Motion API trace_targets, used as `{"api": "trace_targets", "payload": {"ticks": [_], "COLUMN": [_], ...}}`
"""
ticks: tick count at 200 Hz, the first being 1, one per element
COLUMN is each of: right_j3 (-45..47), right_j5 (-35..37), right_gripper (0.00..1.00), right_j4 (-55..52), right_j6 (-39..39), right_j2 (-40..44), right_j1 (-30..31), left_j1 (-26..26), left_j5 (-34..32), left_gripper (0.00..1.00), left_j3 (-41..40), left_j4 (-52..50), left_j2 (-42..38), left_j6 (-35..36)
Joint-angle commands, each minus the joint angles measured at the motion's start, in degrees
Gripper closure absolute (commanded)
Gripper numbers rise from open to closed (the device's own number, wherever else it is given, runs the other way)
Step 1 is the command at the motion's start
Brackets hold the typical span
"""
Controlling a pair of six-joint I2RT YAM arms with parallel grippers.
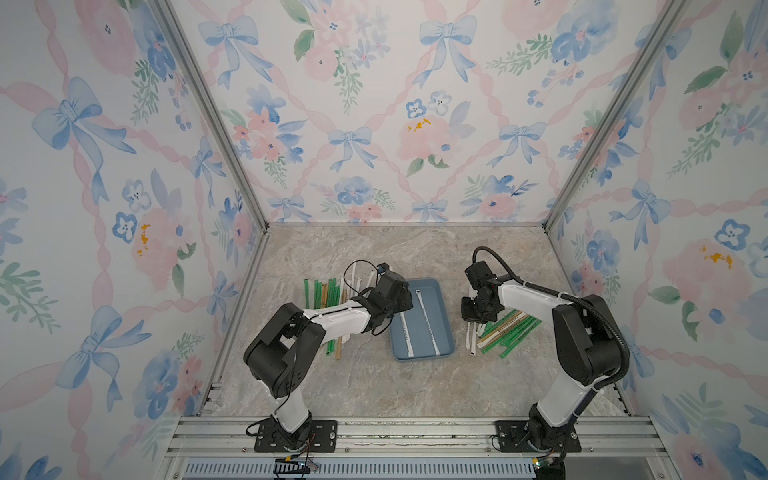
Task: Put the straws into the storage box
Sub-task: Pick up the straw from the center of the board.
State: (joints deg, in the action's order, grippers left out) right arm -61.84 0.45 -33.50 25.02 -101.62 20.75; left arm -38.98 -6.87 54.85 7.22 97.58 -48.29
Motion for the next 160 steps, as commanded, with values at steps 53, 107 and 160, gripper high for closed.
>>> {"api": "trace_targets", "payload": {"ticks": [53,107,160], "right_j3": [-2.5,-3.6,-6.5], "right_j5": [1.7,-3.7,-10.8], "right_gripper": [0.92,1.0,1.0], "right_j4": [-4.0,-3.0,0.8], "right_j6": [-0.6,1.5,6.1], "right_j2": [-2.3,6.5,9.6], "right_j1": [0.5,2.2,11.4], "left_j1": [0.8,6.9,10.8], "left_j5": [-9.4,-6.1,-5.3], "left_gripper": [0.31,0.31,0.35], "left_j3": [-6.2,-9.5,-7.3], "left_j4": [-1.9,-2.9,-6.7], "left_j2": [-11.3,-12.5,-7.0], "left_j6": [10.3,11.6,17.4]}}
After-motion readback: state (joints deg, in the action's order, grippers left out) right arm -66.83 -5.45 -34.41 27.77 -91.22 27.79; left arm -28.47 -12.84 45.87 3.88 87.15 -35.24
